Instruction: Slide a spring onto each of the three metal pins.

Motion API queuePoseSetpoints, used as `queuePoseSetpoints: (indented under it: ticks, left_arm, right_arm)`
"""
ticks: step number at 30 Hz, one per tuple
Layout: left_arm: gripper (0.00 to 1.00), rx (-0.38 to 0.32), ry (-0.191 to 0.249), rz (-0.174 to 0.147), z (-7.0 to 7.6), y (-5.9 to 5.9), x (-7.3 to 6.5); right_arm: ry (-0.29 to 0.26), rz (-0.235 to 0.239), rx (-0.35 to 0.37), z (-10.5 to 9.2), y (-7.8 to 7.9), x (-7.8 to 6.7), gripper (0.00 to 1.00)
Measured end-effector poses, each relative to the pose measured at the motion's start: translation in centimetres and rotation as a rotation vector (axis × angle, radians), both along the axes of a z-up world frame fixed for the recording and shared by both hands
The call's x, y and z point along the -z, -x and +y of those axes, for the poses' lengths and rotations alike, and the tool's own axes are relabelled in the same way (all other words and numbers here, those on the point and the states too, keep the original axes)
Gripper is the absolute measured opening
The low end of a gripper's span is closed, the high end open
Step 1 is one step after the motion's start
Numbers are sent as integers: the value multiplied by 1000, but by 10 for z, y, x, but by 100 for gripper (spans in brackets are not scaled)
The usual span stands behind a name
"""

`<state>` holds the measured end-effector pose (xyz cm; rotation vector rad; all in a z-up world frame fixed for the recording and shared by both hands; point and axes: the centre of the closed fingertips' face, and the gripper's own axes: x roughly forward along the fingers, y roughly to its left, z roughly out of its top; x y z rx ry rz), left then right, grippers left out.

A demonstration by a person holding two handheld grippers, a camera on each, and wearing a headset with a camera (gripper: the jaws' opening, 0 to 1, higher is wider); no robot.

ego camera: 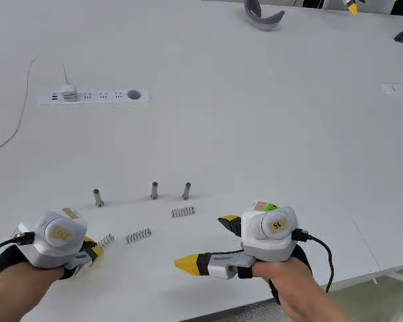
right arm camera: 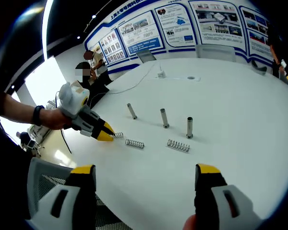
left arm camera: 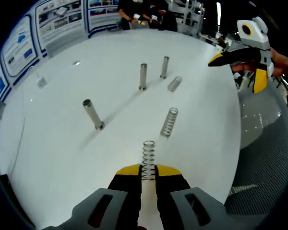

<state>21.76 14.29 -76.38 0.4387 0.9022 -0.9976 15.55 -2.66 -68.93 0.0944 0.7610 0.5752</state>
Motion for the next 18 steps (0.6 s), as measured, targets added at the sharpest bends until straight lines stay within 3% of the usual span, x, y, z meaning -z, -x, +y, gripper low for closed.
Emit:
queuePoseSetpoints:
  ticks: [18]
  left_arm:
    - [10,27,47,-48,-19,-1,-34]
  right_arm:
    - [-4,-3,-4,-2,-4,-4,85]
